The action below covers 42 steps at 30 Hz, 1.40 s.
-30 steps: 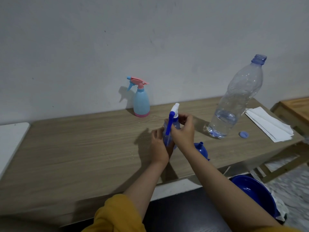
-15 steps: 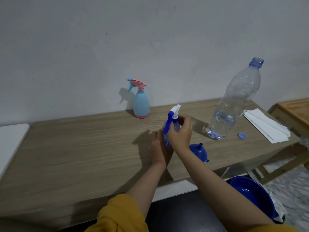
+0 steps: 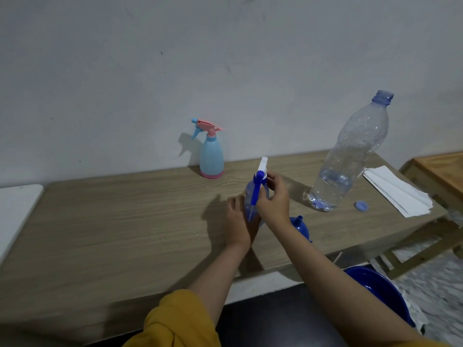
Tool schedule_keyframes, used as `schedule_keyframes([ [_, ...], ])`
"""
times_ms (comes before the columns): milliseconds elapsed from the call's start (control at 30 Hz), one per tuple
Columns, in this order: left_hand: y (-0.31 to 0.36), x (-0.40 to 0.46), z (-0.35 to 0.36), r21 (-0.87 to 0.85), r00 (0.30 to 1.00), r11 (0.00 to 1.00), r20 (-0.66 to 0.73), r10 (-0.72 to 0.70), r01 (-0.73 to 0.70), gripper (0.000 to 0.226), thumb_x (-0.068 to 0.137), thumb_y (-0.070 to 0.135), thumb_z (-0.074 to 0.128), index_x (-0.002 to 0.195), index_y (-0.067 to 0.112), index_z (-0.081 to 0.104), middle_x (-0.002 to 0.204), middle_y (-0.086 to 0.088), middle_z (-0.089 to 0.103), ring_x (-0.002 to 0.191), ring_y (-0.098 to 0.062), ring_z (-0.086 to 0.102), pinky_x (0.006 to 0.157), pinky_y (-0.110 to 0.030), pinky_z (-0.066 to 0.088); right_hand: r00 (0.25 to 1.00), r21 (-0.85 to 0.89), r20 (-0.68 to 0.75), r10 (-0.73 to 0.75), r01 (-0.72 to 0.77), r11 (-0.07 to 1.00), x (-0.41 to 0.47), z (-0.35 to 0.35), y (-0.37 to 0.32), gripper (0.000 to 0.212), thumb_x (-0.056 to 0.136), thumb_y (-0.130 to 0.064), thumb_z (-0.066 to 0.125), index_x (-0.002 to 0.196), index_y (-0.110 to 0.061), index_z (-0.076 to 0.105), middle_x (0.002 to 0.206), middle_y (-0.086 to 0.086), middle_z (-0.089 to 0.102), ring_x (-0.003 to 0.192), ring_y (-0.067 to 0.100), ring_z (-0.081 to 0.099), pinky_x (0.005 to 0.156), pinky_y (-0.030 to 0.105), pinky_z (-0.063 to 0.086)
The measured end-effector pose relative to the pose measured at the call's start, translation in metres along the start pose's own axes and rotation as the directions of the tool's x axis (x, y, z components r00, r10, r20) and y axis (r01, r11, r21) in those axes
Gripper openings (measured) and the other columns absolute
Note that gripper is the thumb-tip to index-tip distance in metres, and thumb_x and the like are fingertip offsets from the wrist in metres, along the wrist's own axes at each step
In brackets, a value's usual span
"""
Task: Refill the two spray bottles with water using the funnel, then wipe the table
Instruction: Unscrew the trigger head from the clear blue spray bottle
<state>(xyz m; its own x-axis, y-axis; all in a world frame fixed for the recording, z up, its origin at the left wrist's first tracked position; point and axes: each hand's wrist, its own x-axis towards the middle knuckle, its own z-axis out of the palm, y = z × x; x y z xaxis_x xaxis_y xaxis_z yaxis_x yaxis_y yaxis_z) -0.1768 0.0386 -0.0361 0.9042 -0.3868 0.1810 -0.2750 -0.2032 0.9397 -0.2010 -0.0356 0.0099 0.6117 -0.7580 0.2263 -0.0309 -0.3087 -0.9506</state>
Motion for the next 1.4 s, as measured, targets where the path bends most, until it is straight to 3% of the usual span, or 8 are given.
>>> schedule_keyframes([
  [267,0.001,-0.001,-0.001,0.104,0.997,0.992,-0.032,0.075,-0.071,0.046,0.081,0.029,0.074,0.118,0.011,0.054,0.108,0.008,0.051,0.091,-0.003,0.050,0.072,-0.003,0.037,0.984,-0.047,0.169,-0.063,0.072,0.996,0.014,-0.017,-0.003,0.035,0.091,-0.005,0.054,0.122,-0.021,0.054,0.117,-0.002,0.061,0.111,0.013,0.056,0.091,0.027,0.050],
  [733,-0.003,-0.005,0.011,0.194,0.989,0.981,-0.139,0.039,-0.011,0.049,0.077,0.018,0.077,0.117,0.011,0.050,0.116,-0.004,0.051,0.100,-0.014,0.053,0.083,-0.027,0.049,0.974,0.250,0.099,-0.202,0.172,0.953,0.076,-0.067,-0.061,0.019,0.091,-0.018,0.064,0.106,-0.025,0.055,0.090,0.015,0.066,0.083,0.023,0.069,0.075,0.028,0.057],
  [900,0.000,-0.010,0.016,0.270,0.981,0.963,-0.180,0.075,-0.024,0.049,0.080,0.020,0.075,0.120,0.007,0.049,0.115,-0.005,0.051,0.097,-0.011,0.052,0.076,-0.003,0.040,0.965,0.286,0.023,-0.262,0.244,0.926,0.112,-0.101,-0.090,0.018,0.090,-0.020,0.064,0.106,-0.021,0.055,0.085,0.014,0.067,0.077,0.023,0.070,0.072,0.028,0.056],
  [1000,-0.002,-0.010,0.022,0.313,0.974,0.949,-0.209,0.093,-0.024,0.054,0.076,0.015,0.078,0.120,-0.001,0.051,0.113,-0.016,0.057,0.102,-0.027,0.057,0.085,-0.018,0.041,0.963,0.187,0.118,-0.241,0.217,0.958,0.128,-0.115,-0.089,0.015,0.087,-0.026,0.066,0.096,-0.031,0.055,0.082,0.006,0.067,0.075,0.023,0.069,0.069,0.029,0.053],
  [1100,0.000,-0.011,0.025,0.327,0.967,0.945,-0.238,0.088,-0.006,0.052,0.076,0.012,0.077,0.119,-0.003,0.051,0.113,-0.019,0.058,0.103,-0.032,0.057,0.082,-0.016,0.035,0.940,-0.123,0.312,-0.141,0.187,0.975,0.138,-0.113,-0.064,0.016,0.085,-0.029,0.067,0.097,-0.023,0.059,0.079,0.004,0.066,0.074,0.020,0.065,0.066,0.029,0.048],
  [1200,-0.003,-0.011,0.028,0.300,0.963,0.954,-0.262,0.070,0.012,0.052,0.077,0.013,0.076,0.120,0.001,0.049,0.116,-0.015,0.057,0.105,-0.029,0.057,0.083,-0.018,0.038,0.902,-0.462,0.432,-0.004,0.225,0.858,0.137,-0.102,-0.023,0.018,0.082,-0.027,0.065,0.095,-0.015,0.063,0.085,0.007,0.068,0.079,0.024,0.062,0.067,0.027,0.042],
  [1333,-0.006,-0.010,0.031,0.248,0.961,0.967,-0.277,0.015,0.056,0.055,0.078,0.017,0.074,0.124,0.009,0.044,0.121,-0.007,0.056,0.109,-0.021,0.058,0.088,-0.026,0.047,0.766,-0.615,0.613,0.191,0.312,0.724,0.131,-0.090,0.032,0.025,0.080,-0.022,0.060,0.100,-0.015,0.072,0.109,0.002,0.072,0.087,0.025,0.067,0.072,0.027,0.050],
  [1400,-0.010,-0.009,0.031,0.247,0.958,0.966,-0.286,-0.005,0.079,0.059,0.077,0.028,0.072,0.126,0.019,0.041,0.122,-0.002,0.056,0.110,-0.016,0.058,0.088,-0.029,0.051,0.729,-0.664,0.625,0.279,0.308,0.681,0.126,-0.089,0.051,0.030,0.079,-0.031,0.059,0.105,-0.020,0.071,0.087,-0.001,0.071,0.079,0.022,0.067,0.069,0.026,0.049],
])
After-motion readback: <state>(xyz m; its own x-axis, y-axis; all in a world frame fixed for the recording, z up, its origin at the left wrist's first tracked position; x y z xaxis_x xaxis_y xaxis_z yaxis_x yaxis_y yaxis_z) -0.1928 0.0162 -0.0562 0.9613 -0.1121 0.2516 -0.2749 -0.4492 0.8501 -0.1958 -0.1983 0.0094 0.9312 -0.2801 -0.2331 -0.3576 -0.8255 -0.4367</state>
